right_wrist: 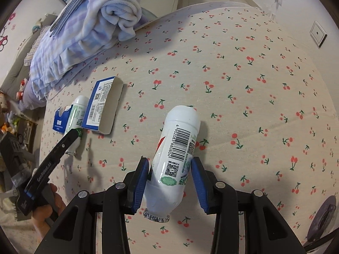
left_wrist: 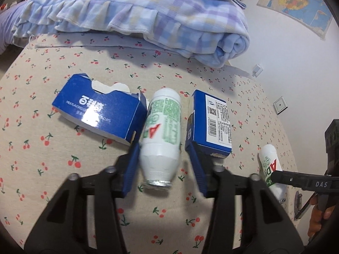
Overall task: Collect trash
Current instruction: 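Grasp another white AD drink bottle with the left gripper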
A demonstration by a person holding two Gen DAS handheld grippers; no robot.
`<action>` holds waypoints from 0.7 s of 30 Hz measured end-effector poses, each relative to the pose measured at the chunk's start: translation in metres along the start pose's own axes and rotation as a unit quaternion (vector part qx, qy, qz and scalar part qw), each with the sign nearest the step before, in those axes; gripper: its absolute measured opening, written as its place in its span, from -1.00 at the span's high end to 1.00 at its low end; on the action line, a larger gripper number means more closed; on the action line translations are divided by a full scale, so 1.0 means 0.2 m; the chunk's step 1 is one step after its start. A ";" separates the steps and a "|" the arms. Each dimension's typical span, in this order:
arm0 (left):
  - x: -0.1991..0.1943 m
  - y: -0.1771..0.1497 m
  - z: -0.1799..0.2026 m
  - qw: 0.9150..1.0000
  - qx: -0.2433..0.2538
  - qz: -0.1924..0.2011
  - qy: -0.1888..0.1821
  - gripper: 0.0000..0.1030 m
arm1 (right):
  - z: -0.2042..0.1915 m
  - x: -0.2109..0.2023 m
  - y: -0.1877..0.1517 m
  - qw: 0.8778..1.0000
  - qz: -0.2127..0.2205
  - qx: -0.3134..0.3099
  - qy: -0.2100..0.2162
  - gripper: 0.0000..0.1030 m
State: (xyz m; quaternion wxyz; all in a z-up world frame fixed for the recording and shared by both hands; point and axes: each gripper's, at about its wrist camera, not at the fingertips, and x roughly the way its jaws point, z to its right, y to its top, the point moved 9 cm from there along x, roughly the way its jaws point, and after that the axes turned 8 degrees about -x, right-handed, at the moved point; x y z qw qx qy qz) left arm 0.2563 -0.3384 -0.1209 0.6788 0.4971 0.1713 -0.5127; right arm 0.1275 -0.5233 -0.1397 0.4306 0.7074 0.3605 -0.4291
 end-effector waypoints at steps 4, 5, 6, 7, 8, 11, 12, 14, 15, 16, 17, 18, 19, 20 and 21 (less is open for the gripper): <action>-0.01 -0.03 0.02 1.000 0.003 -0.012 -0.016 0.22 | -0.02 -0.01 -0.01 1.000 0.001 -0.002 0.002 0.17; -0.02 -0.03 0.02 1.000 0.007 -0.012 -0.013 0.22 | -0.03 -0.02 -0.01 1.000 0.003 -0.003 0.003 0.17; -0.03 -0.03 0.03 1.000 0.010 -0.011 -0.013 0.22 | -0.04 -0.03 -0.01 1.000 0.005 -0.003 0.004 0.18; -0.05 -0.04 0.03 1.000 0.011 -0.010 -0.012 0.22 | -0.05 -0.04 -0.01 1.000 0.007 -0.003 0.005 0.18; -0.06 -0.04 0.03 1.000 0.011 -0.010 -0.011 0.22 | -0.05 -0.05 -0.01 1.000 0.009 -0.005 0.006 0.18; -0.13 -0.05 0.01 1.000 0.008 -0.009 -0.007 0.22 | -0.08 -0.08 -0.02 1.000 0.015 -0.009 0.009 0.21; -0.16 -0.05 0.00 1.000 0.007 -0.008 -0.004 0.22 | -0.10 -0.08 -0.02 1.000 0.017 -0.010 0.011 0.22; -0.19 -0.06 -0.02 1.000 0.006 -0.006 0.000 0.22 | -0.13 -0.10 -0.02 1.000 0.020 -0.012 0.014 0.22; -0.22 -0.07 -0.03 1.000 0.006 -0.005 0.001 0.22 | -0.14 -0.12 -0.02 1.000 0.023 -0.014 0.017 0.23; -0.25 -0.07 -0.05 1.000 0.006 -0.003 0.001 0.22 | -0.16 -0.13 -0.02 0.999 0.026 -0.014 0.019 0.24; -0.27 -0.08 -0.06 1.000 0.005 -0.003 0.003 0.22 | -0.18 -0.14 -0.03 0.999 0.028 -0.016 0.023 0.26; -0.30 -0.09 -0.08 1.000 0.005 -0.003 0.007 0.22 | -0.20 -0.15 -0.03 0.999 0.029 -0.020 0.028 0.27; -0.32 -0.10 -0.10 1.000 0.004 -0.003 0.009 0.22 | -0.23 -0.16 -0.03 0.999 0.030 -0.023 0.033 0.27; -0.35 -0.11 -0.12 1.000 0.004 -0.003 0.012 0.22 | -0.25 -0.17 -0.04 0.998 0.031 -0.027 0.037 0.27; -0.37 -0.12 -0.14 1.000 0.003 -0.003 0.014 0.22 | -0.27 -0.19 -0.04 0.998 0.033 -0.031 0.040 0.27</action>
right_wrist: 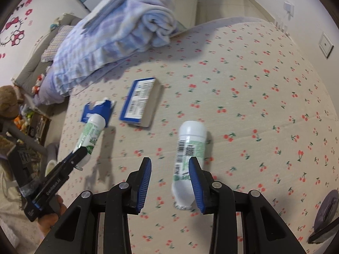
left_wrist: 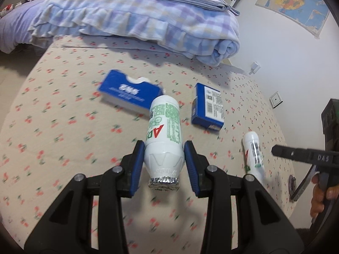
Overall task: Collect trash
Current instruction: 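Grasp another white AD drink bottle with the left gripper, then carry both bottles to the wastebasket and release the left gripper's bottle into it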
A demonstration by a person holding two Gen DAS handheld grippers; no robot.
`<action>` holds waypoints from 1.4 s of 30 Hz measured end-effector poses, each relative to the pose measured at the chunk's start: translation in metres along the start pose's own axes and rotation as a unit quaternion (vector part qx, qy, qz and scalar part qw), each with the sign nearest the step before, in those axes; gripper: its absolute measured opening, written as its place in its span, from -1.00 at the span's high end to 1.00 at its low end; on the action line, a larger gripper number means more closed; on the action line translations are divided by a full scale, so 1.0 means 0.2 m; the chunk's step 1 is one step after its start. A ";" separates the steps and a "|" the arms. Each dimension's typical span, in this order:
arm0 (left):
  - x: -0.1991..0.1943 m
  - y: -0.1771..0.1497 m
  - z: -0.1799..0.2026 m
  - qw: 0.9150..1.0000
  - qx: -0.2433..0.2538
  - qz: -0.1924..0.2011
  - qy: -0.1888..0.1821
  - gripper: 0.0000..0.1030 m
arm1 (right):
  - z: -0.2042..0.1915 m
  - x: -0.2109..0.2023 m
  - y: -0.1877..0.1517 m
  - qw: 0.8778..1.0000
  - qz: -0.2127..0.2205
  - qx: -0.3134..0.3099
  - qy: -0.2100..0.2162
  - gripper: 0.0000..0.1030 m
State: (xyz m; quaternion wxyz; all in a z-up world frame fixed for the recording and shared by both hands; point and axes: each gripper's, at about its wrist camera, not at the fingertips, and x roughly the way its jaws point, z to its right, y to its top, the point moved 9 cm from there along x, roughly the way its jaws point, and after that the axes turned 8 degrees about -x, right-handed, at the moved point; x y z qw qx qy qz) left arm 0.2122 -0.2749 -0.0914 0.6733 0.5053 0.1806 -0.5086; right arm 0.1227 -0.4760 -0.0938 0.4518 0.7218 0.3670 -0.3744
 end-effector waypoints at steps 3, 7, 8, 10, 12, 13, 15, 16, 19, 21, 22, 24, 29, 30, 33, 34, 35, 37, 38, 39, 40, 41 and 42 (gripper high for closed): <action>-0.08 -0.02 -0.06 1.000 -0.005 0.002 0.003 0.22 | -0.01 0.00 -0.01 1.000 -0.001 0.000 0.003 0.25; -0.18 -0.03 -0.12 1.000 -0.010 0.014 0.006 0.22 | 0.02 0.05 -0.04 1.000 -0.023 0.011 -0.006 0.05; -0.20 -0.03 -0.13 1.000 -0.010 0.017 0.006 0.22 | 0.02 0.07 -0.04 0.999 -0.028 0.012 -0.010 0.03; -0.23 -0.04 -0.15 1.000 -0.012 0.018 0.009 0.22 | 0.04 0.10 -0.06 0.999 -0.039 0.014 -0.018 0.03; -0.25 -0.05 -0.18 1.000 -0.015 0.017 0.013 0.22 | 0.07 0.14 -0.07 0.998 -0.048 0.017 -0.030 0.03; -0.26 -0.06 -0.19 1.000 -0.018 0.016 0.015 0.22 | 0.08 0.16 -0.08 0.998 -0.054 0.019 -0.038 0.03; -0.27 -0.07 -0.21 0.999 -0.024 0.015 0.018 0.22 | 0.12 0.20 -0.10 0.997 -0.064 0.026 -0.045 0.03; -0.28 -0.07 -0.22 0.999 -0.026 0.014 0.018 0.22 | 0.13 0.21 -0.11 0.996 -0.068 0.032 -0.044 0.03; -0.30 -0.08 -0.24 0.999 -0.028 0.016 0.019 0.22 | 0.15 0.24 -0.14 0.995 -0.077 0.051 -0.031 0.11; -0.31 -0.08 -0.24 0.999 -0.029 0.018 0.020 0.22 | 0.14 0.24 -0.15 0.995 -0.078 0.055 -0.020 0.25; -0.32 -0.08 -0.25 0.999 -0.029 0.019 0.020 0.22 | 0.14 0.24 -0.15 0.995 -0.076 0.056 -0.016 0.25; -0.33 -0.08 -0.26 0.999 -0.031 0.020 0.021 0.22 | 0.10 0.22 -0.14 0.996 -0.069 0.054 -0.007 0.26; -0.36 -0.09 -0.30 0.999 -0.028 0.023 0.026 0.22 | -0.06 0.15 -0.10 0.999 -0.046 0.022 0.012 0.26; -0.38 -0.09 -0.32 0.999 -0.030 0.024 0.028 0.22 | -0.09 0.14 -0.10 0.999 -0.043 0.016 0.017 0.26; -0.41 -0.08 -0.37 0.998 -0.036 0.029 0.032 0.22 | -0.20 0.10 -0.08 0.999 -0.033 -0.006 0.030 0.26; -0.43 -0.08 -0.39 0.998 -0.039 0.030 0.034 0.22 | -0.24 0.09 -0.08 0.999 -0.030 -0.013 0.032 0.26; -0.44 -0.08 -0.41 0.998 -0.043 0.033 0.036 0.22 | -0.28 0.08 -0.07 0.999 -0.027 -0.020 0.035 0.26; -0.47 -0.07 -0.45 0.997 -0.049 0.036 0.038 0.22 | -0.34 0.08 -0.07 0.998 -0.024 -0.027 0.043 0.26; -0.48 -0.07 -0.46 0.997 -0.051 0.038 0.039 0.22 | -0.38 0.08 -0.06 0.998 -0.023 -0.030 0.046 0.26; -0.50 -0.07 -0.48 0.997 -0.054 0.040 0.041 0.22 | -0.41 0.08 -0.06 0.998 -0.023 -0.034 0.051 0.26; -0.51 -0.07 -0.50 0.997 -0.057 0.042 0.042 0.22 | -0.45 0.08 -0.06 0.998 -0.022 -0.037 0.055 0.26; -0.52 -0.07 -0.51 0.996 -0.060 0.043 0.043 0.22 | -0.49 0.09 -0.05 0.997 -0.023 -0.041 0.059 0.26; -0.54 -0.08 -0.53 0.996 -0.062 0.045 0.044 0.22 | -0.54 0.10 -0.06 0.997 -0.023 -0.047 0.064 0.26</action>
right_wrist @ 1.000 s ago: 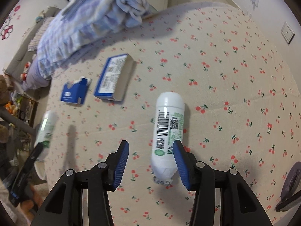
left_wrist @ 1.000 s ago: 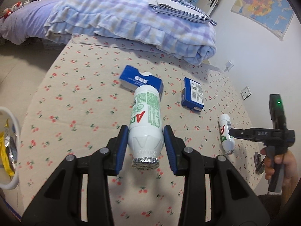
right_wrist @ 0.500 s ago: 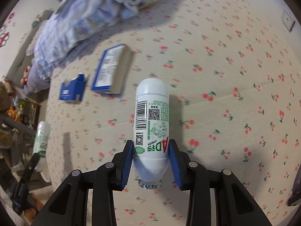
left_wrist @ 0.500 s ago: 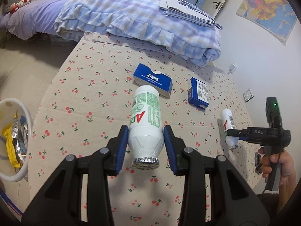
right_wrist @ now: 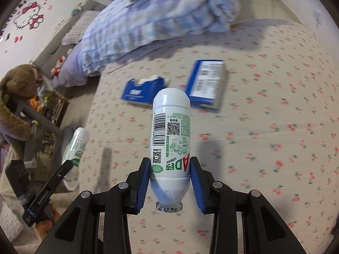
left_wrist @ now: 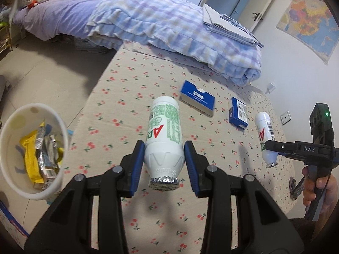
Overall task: Collect trash
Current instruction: 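Carry both bottles to the wastebasket and release the left gripper's bottle into it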
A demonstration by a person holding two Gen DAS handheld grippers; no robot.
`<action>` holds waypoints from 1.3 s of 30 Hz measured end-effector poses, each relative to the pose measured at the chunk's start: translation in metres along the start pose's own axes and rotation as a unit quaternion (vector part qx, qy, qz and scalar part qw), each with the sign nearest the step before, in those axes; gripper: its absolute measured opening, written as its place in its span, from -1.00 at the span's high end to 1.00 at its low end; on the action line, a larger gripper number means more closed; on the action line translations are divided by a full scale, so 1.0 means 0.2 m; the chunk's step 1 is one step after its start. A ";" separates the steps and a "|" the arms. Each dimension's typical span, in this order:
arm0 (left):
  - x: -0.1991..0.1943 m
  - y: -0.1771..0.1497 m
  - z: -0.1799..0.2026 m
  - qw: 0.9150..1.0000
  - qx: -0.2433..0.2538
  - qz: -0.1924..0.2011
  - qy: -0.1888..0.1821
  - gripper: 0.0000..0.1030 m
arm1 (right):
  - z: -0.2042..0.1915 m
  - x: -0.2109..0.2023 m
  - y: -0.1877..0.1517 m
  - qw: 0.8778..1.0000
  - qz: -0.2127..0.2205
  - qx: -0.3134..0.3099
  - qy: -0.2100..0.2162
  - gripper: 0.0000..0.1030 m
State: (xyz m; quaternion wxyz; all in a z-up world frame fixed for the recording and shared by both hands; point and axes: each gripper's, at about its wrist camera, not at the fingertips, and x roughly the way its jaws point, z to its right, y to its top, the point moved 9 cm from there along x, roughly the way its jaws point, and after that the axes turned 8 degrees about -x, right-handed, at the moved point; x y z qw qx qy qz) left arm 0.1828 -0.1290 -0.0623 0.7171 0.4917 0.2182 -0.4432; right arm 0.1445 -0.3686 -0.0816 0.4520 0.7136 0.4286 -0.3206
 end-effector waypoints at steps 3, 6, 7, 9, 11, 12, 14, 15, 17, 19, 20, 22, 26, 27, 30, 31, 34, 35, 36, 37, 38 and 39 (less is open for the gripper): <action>-0.04 0.01 -0.05 1.000 -0.004 0.005 0.004 0.22 | -0.12 0.04 0.01 1.000 -0.002 -0.015 0.009 0.26; -0.07 0.01 -0.10 1.000 -0.010 0.009 0.009 0.22 | -0.26 0.09 0.01 0.999 -0.006 -0.032 0.020 0.26; -0.08 0.01 -0.12 1.000 -0.013 0.010 0.011 0.22 | -0.31 0.11 0.00 0.999 -0.008 -0.038 0.023 0.26; -0.10 0.01 -0.16 1.000 -0.019 0.012 0.014 0.22 | -0.38 0.14 0.00 0.998 -0.011 -0.047 0.028 0.26; -0.12 0.01 -0.20 0.999 -0.025 0.015 0.018 0.22 | -0.47 0.18 -0.01 0.998 -0.015 -0.057 0.035 0.26; -0.14 0.02 -0.23 0.999 -0.029 0.017 0.020 0.22 | -0.49 0.19 -0.02 0.997 -0.016 -0.060 0.036 0.26; -0.16 0.02 -0.28 0.999 -0.036 0.021 0.025 0.22 | -0.55 0.22 -0.03 0.997 -0.020 -0.070 0.040 0.26; -0.17 0.02 -0.31 0.999 -0.039 0.022 0.027 0.22 | -0.59 0.24 -0.04 0.996 -0.022 -0.074 0.041 0.26; -0.19 0.02 -0.35 0.998 -0.045 0.025 0.031 0.22 | -0.66 0.28 -0.05 0.995 -0.025 -0.084 0.042 0.26; -0.22 0.03 -0.41 0.998 -0.051 0.029 0.037 0.22 | -0.70 0.30 -0.07 0.995 -0.028 -0.090 0.045 0.26; -0.23 0.03 -0.43 0.997 -0.054 0.030 0.039 0.22 | -0.73 0.32 -0.07 0.994 -0.029 -0.094 0.046 0.26; -0.26 0.03 -0.49 0.997 -0.060 0.034 0.046 0.22 | -0.78 0.35 -0.08 0.993 -0.032 -0.102 0.048 0.26; -0.30 0.03 -0.61 0.995 -0.072 0.041 0.061 0.22 | -0.87 0.40 -0.10 0.991 -0.037 -0.119 0.049 0.26; -0.31 0.03 -0.64 0.994 -0.076 0.042 0.065 0.22 | -0.90 0.41 -0.11 0.990 -0.039 -0.124 0.050 0.26; -0.32 0.04 -0.73 0.992 -0.087 0.046 0.077 0.22 | -0.95 0.45 -0.12 0.989 -0.042 -0.132 0.054 0.26; -0.33 0.04 -0.77 0.992 -0.089 0.048 0.082 0.22 | -0.97 0.46 -0.13 0.988 -0.043 -0.135 0.056 0.26; -0.34 0.05 -0.85 0.989 -0.092 0.056 0.098 0.22 | -1.02 0.48 -0.13 0.987 -0.043 -0.143 0.060 0.26; -0.34 0.05 -0.87 0.989 -0.094 0.059 0.103 0.22 | -1.04 0.49 -0.14 0.987 -0.043 -0.146 0.060 0.26; -0.34 0.06 -0.89 0.988 -0.094 0.061 0.109 0.22 | -1.05 0.50 -0.14 0.986 -0.044 -0.148 0.061 0.26; -0.34 0.06 -0.91 0.987 -0.094 0.063 0.116 0.20 | -1.06 0.50 -0.14 0.986 -0.044 -0.149 0.062 0.26; -0.34 0.06 -0.93 0.985 -0.093 0.063 0.127 0.13 | -1.07 0.51 -0.15 0.986 -0.044 -0.151 0.063 0.26; -0.34 0.06 -0.94 0.984 -0.095 0.057 0.136 -0.20 | -1.08 0.52 -0.15 0.985 -0.044 -0.152 0.063 0.26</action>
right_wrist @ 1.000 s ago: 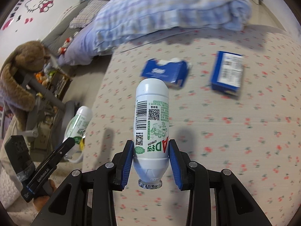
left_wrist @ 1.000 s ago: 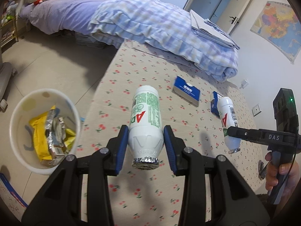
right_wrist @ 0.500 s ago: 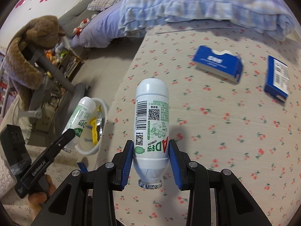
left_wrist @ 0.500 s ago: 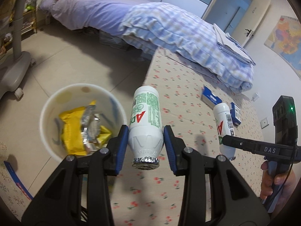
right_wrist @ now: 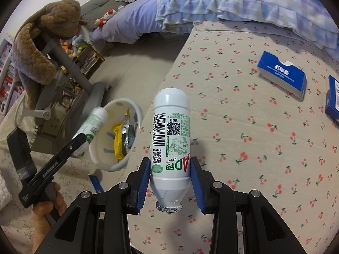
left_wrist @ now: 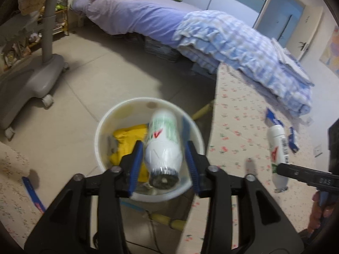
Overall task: Collect trash
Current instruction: 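Carry both bottles to the wastebasket and release the left gripper's bottle into it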
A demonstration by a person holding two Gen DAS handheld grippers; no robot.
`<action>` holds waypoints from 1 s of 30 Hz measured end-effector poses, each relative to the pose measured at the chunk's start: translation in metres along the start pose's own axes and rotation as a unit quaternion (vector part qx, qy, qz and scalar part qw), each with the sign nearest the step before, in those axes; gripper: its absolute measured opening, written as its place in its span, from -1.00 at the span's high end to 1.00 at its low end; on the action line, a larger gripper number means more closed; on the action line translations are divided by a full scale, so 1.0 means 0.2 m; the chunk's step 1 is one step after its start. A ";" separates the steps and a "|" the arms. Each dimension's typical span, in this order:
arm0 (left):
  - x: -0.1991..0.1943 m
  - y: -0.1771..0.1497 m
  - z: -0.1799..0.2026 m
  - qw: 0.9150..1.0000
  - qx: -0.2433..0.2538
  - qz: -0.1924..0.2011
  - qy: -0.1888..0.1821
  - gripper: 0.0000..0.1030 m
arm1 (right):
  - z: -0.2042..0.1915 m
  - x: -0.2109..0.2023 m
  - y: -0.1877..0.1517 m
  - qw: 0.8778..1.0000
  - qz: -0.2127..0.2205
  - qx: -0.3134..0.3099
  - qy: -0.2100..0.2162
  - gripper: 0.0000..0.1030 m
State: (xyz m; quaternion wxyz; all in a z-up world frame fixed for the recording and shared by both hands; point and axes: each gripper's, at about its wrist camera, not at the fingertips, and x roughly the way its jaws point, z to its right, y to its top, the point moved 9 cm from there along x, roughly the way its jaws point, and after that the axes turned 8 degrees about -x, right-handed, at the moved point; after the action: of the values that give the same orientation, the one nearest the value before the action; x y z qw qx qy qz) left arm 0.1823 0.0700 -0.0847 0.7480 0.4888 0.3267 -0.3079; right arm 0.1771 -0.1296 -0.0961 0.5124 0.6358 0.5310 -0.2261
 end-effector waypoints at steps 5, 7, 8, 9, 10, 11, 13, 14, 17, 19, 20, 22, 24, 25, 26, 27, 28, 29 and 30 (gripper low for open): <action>0.00 0.00 -0.08 0.999 -0.016 -0.006 0.047 -0.72 | -0.03 0.02 0.01 1.000 0.000 -0.002 0.001 0.26; 0.00 -0.02 -0.12 0.998 -0.020 -0.014 0.058 -0.78 | -0.04 0.03 0.01 1.000 0.000 -0.002 0.000 0.26; 0.00 -0.03 -0.13 0.998 -0.023 -0.018 0.063 -0.79 | -0.05 0.03 0.01 1.000 0.000 -0.003 0.000 0.26; 0.00 -0.04 -0.15 0.997 -0.025 -0.022 0.066 -0.81 | -0.06 0.03 0.01 1.000 -0.001 -0.004 0.000 0.26; 0.00 -0.05 -0.17 0.997 -0.029 -0.027 0.070 -0.82 | -0.07 0.04 0.02 1.000 -0.001 -0.006 0.001 0.26; -0.01 -0.05 -0.19 0.996 -0.032 -0.030 0.073 -0.82 | -0.08 0.04 0.01 1.000 -0.001 -0.008 0.001 0.26; -0.02 -0.06 -0.23 0.996 -0.035 -0.032 0.080 -0.84 | -0.11 0.05 0.02 1.000 -0.002 -0.014 0.001 0.26; -0.03 -0.06 -0.25 0.995 -0.037 -0.033 0.084 -0.84 | -0.13 0.06 0.03 1.000 -0.002 -0.017 0.002 0.26; -0.07 -0.06 -0.31 0.994 -0.046 -0.033 0.096 -0.85 | -0.20 0.09 0.04 1.000 -0.002 -0.027 0.007 0.26; -0.09 -0.06 -0.34 0.993 -0.052 -0.034 0.098 -0.85 | -0.24 0.12 0.05 0.999 -0.002 -0.034 0.011 0.26; -0.09 -0.05 -0.35 0.993 -0.055 -0.033 0.098 -0.85 | -0.27 0.13 0.06 0.999 -0.001 -0.038 0.013 0.26; -0.11 -0.04 -0.36 0.993 -0.054 -0.030 0.102 -0.86 | -0.33 0.16 0.09 0.999 0.001 -0.044 0.018 0.26; -0.12 -0.03 -0.37 0.992 -0.049 -0.025 0.110 -0.87 | -0.38 0.19 0.11 0.998 0.003 -0.052 0.022 0.26; -0.13 -0.03 -0.38 0.992 -0.047 -0.024 0.112 -0.87 | -0.40 0.20 0.11 0.998 0.004 -0.055 0.023 0.26; -0.13 -0.03 -0.38 0.992 -0.047 -0.024 0.114 -0.87 | -0.42 0.22 0.12 0.998 0.004 -0.058 0.024 0.26; -0.13 -0.03 -0.39 0.992 -0.047 -0.025 0.115 -0.87 | -0.44 0.23 0.13 0.998 0.004 -0.061 0.026 0.26; -0.13 -0.03 -0.40 0.992 -0.049 -0.025 0.116 -0.87 | -0.46 0.25 0.13 0.998 0.004 -0.063 0.029 0.26; -0.13 -0.02 -0.40 0.992 -0.051 -0.024 0.115 -0.87 | -0.48 0.26 0.13 0.997 0.003 -0.065 0.030 0.26; -0.14 -0.02 -0.41 0.992 -0.053 -0.024 0.115 -0.87 | -0.51 0.28 0.14 0.997 0.003 -0.068 0.031 0.26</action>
State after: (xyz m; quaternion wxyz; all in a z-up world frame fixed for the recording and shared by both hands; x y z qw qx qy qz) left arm 0.1477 0.1485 -0.0905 0.7227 0.4730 0.4378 -0.2495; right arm 0.1944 -0.0120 -0.0941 0.5383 0.6076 0.5592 -0.1683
